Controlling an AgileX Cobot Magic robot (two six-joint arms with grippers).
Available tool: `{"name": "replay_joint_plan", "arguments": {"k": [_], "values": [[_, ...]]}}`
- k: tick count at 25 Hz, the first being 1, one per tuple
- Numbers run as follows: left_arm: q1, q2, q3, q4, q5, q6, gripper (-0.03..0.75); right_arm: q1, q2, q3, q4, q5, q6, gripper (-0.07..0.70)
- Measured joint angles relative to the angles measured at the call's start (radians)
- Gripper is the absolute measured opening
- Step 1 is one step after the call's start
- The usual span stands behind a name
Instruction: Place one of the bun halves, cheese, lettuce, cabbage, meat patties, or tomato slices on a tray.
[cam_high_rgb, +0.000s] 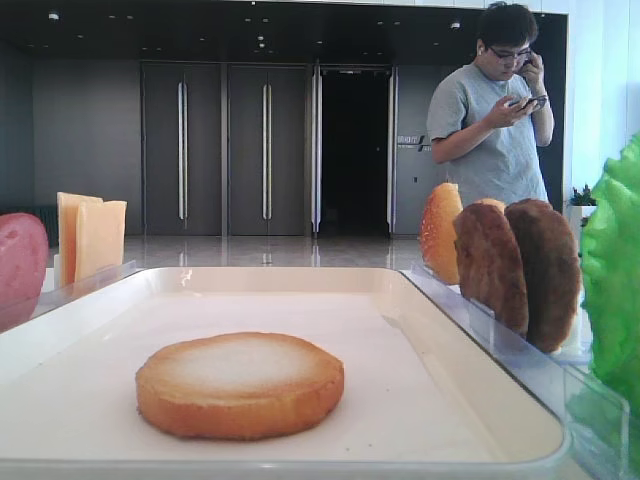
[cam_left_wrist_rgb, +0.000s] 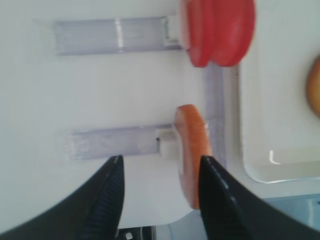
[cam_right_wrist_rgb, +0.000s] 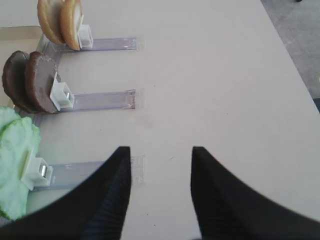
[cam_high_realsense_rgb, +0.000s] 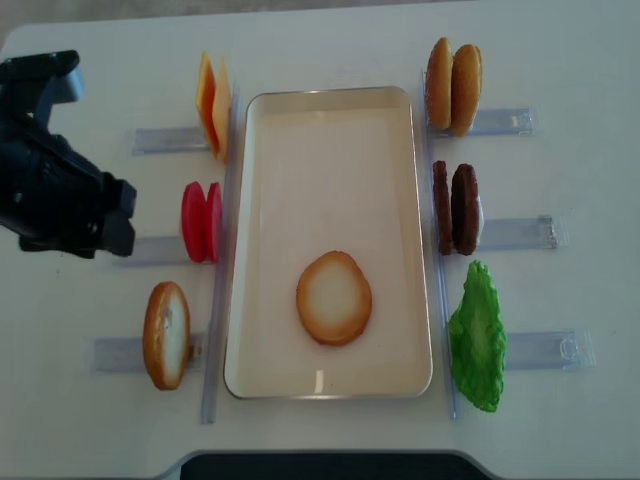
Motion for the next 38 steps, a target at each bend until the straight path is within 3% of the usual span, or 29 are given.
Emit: {"name": "replay_joint_plan", "arguments": {"k": [3,12,19,38], "values": [[0.039,0.0,0.0,0.055,0.03,0.0,0.368,0.0,0.0,0.0,0.0,0.0,0.0,0.306],[0.044,-0.001,0.0,0.155,0.082,-0.009,0.337,0.0,0.0,0.0,0.0,0.0,0.0,0.306],[0.044,-0.041,0.017,0.159,0.084,-0.02,0.336,0.0,0.0,0.0,0.0,0.0,0.0,0.306],[0.044,-0.638,0.332,0.153,0.067,-0.005,0.296,0.0,0.0,0.0,0.0,0.0,0.0,0.306]]}}
